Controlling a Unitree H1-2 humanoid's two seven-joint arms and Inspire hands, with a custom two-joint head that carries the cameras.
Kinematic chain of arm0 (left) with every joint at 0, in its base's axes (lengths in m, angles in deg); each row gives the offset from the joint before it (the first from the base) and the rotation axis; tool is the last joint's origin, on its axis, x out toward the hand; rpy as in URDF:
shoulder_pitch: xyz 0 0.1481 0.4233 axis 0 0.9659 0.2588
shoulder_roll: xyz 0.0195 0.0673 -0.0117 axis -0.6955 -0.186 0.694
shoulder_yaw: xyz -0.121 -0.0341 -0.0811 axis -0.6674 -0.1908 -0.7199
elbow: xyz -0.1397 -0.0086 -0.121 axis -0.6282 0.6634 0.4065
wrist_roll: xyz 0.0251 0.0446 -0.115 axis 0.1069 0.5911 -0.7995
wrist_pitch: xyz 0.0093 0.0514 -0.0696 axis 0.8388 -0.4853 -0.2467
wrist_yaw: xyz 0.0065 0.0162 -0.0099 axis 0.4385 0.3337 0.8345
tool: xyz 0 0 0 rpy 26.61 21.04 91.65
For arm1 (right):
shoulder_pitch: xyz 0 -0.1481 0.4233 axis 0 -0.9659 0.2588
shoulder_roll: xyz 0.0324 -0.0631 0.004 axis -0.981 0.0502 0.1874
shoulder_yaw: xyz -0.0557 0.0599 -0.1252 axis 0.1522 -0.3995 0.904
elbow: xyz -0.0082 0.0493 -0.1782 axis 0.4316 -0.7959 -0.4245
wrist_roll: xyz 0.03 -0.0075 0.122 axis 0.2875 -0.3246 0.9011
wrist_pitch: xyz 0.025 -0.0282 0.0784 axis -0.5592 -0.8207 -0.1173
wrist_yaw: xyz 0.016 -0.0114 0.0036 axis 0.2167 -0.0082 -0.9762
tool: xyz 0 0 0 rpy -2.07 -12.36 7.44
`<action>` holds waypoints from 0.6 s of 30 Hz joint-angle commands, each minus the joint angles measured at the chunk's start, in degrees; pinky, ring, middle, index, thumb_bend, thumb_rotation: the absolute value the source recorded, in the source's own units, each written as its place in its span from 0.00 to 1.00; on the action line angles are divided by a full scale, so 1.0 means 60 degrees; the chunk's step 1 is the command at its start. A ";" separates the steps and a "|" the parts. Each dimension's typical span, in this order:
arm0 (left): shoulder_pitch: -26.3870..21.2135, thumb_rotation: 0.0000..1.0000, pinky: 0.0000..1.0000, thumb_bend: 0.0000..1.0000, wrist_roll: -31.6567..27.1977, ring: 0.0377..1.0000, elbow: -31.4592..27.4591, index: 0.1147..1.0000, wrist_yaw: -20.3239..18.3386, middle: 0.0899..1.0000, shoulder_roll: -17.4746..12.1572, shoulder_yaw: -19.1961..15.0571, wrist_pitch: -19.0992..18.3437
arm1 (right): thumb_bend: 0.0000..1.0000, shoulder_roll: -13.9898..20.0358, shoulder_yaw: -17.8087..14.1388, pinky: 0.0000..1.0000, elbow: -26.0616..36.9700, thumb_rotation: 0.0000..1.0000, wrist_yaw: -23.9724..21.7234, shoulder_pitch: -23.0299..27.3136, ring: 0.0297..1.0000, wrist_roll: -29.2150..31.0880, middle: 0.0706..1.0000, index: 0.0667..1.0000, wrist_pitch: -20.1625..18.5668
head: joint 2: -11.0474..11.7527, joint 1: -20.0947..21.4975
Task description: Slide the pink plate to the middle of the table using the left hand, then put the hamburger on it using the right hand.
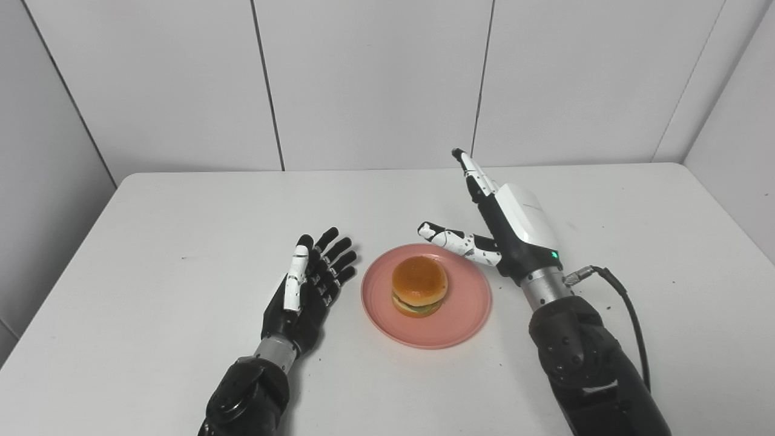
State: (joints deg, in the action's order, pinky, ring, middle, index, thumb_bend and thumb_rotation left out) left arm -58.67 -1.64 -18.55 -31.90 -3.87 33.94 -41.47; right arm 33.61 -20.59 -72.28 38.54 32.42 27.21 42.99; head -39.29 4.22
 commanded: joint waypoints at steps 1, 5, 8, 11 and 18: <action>0.0005 1.00 0.93 0.57 0.0071 0.90 -0.0151 0.89 0.0057 0.90 -0.0087 0.0000 -0.0125 | 0.78 -0.0041 -0.0262 0.82 0.0267 1.00 0.0263 0.0054 0.93 0.0489 0.99 1.00 0.0615 | -0.0002 0.0027; 0.0077 1.00 0.92 0.57 0.0229 0.91 -0.0305 0.89 0.0111 0.90 -0.0118 0.0050 -0.0063 | 0.70 -0.0134 -0.0692 0.87 0.0252 1.00 0.0511 -0.0461 0.95 0.1170 1.00 1.00 0.0864 | 0.0004 0.0085; 0.0154 1.00 0.92 0.57 0.0422 0.91 -0.0468 0.90 0.0171 0.91 -0.0116 0.0116 0.0033 | 0.67 -0.0265 -0.0973 0.90 0.0191 1.00 0.0664 -0.0809 0.97 0.1657 1.00 1.00 0.0917 | -0.0009 0.0115; 0.0305 1.00 0.92 0.57 0.0895 0.90 -0.0714 0.89 0.0281 0.90 -0.0151 0.0294 0.0278 | 0.67 -0.0450 -0.1246 0.92 0.0067 1.00 0.0849 -0.1214 0.98 0.2214 1.00 1.00 0.1190 | -0.0045 0.0105; 0.0741 1.00 0.93 0.57 0.1676 0.91 -0.1237 0.91 0.0350 0.92 -0.0341 0.0537 0.0805 | 0.57 -0.0622 -0.1321 0.93 -0.0287 1.00 0.1344 -0.1982 0.99 0.2434 1.00 1.00 0.2154 | -0.0158 0.0187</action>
State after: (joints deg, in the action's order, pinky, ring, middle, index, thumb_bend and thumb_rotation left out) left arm -53.84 7.18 -24.43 -30.18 -5.38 36.86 -39.02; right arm 29.94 -28.31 -74.58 44.73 19.22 41.84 50.88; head -40.17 5.36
